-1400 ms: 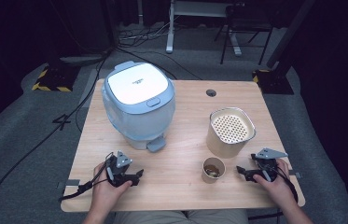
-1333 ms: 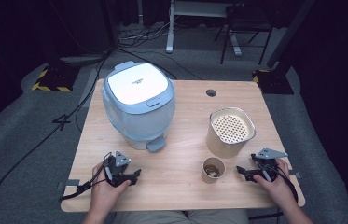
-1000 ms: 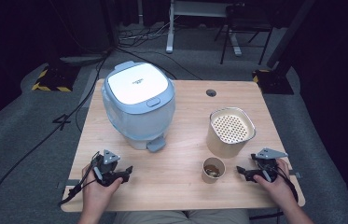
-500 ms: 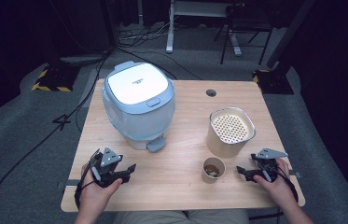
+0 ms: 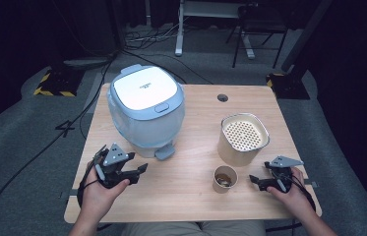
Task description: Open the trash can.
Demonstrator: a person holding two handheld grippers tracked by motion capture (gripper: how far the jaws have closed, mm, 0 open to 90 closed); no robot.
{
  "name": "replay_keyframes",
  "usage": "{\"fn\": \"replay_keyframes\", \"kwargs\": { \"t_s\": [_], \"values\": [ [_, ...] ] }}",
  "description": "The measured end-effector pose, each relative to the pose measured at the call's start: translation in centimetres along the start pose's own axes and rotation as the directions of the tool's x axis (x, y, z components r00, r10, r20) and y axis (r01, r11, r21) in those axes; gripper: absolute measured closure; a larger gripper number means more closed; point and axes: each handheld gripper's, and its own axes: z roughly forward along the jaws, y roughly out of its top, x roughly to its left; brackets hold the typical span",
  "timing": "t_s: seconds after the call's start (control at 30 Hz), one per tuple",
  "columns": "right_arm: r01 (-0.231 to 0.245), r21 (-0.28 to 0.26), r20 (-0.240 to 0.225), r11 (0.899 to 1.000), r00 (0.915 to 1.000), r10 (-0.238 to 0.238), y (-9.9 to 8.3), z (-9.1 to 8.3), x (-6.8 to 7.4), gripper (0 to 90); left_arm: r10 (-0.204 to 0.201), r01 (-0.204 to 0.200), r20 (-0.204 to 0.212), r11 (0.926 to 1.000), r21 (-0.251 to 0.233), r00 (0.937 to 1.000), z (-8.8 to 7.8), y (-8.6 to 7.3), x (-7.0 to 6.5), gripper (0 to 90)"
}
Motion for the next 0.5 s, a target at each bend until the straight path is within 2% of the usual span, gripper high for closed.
{"fn": "replay_keyframes", "kwargs": {
  "t_s": [0.07, 0.1, 0.3, 0.4, 0.43, 0.47, 0.5],
  "values": [
    [0.004, -0.001, -0.003, 1.0, 1.0, -0.004, 0.1, 0.1, 0.0, 12.0, 0.033, -0.032, 0.021, 0.9994, -0.014, 0.9992, -0.4, 1.1, 0.1, 40.9],
    [0.004, -0.001, -0.003, 1.0, 1.0, -0.004, 0.1, 0.1, 0.0, 12.0, 0.033, -0.032, 0.021, 0.9994, -0.014, 0.9992, -0.4, 1.1, 0.1, 40.9],
    [0.013, -0.002, -0.017, 1.0, 0.9998, -0.013, 0.2, 0.3, -0.2, 12.0, 0.079, -0.076, 0.057, 0.9957, -0.053, 0.9952, -0.9, 3.5, 0.3, 40.9],
    [0.013, -0.001, -0.015, 1.0, 0.9998, -0.014, 0.2, 0.3, -0.2, 12.0, 0.085, -0.08, 0.071, 0.9942, -0.071, 0.9939, -1.0, 4.1, 0.2, 40.8],
    [0.014, -0.002, -0.016, 1.0, 0.9998, -0.014, 0.2, 0.3, -0.2, 12.0, 0.101, -0.094, 0.079, 0.9914, -0.092, 0.9917, -1.2, 4.8, 0.3, 40.6],
    [0.014, -0.002, -0.016, 1.0, 0.9998, -0.014, 0.2, 0.3, -0.2, 12.0, 0.101, -0.094, 0.079, 0.9914, -0.092, 0.9917, -1.2, 4.8, 0.3, 40.4],
    [0.013, -0.002, -0.016, 1.0, 0.9998, -0.013, 0.2, 0.3, -0.2, 12.0, 0.117, -0.106, 0.091, 0.9873, -0.118, 0.9889, -1.3, 5.4, 0.3, 40.4]
  ]
}}
